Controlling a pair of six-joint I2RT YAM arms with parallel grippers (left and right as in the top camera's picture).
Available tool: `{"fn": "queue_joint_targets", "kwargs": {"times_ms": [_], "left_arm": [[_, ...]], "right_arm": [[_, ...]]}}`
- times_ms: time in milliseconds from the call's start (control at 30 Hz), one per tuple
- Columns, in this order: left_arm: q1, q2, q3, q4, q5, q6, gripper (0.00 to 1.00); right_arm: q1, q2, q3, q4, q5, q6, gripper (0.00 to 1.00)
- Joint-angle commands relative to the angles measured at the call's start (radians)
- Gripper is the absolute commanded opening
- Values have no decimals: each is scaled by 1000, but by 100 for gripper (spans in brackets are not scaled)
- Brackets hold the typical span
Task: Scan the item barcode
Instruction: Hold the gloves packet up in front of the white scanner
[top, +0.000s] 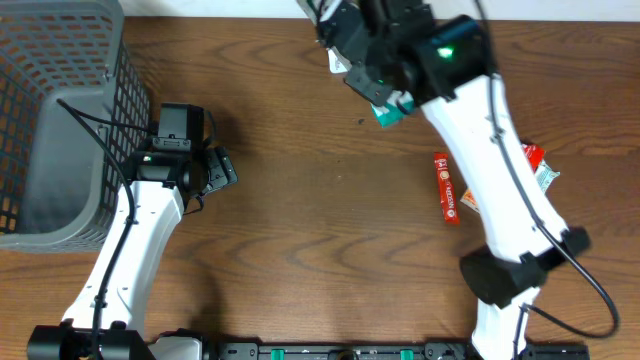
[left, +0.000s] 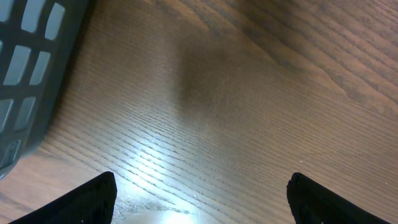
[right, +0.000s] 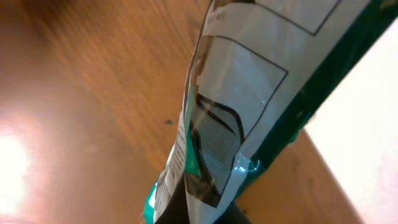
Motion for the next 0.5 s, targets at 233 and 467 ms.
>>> {"fn": "queue_joint_targets", "kwargs": {"times_ms": [233,467], "left_arm": [[3,7,7,-3,-20,-1,88],[3,7,7,-3,-20,-1,88]], "right_arm": [[13,235,16,355,304,-516,1],[18,363,16,744,406,-711,1]]}}
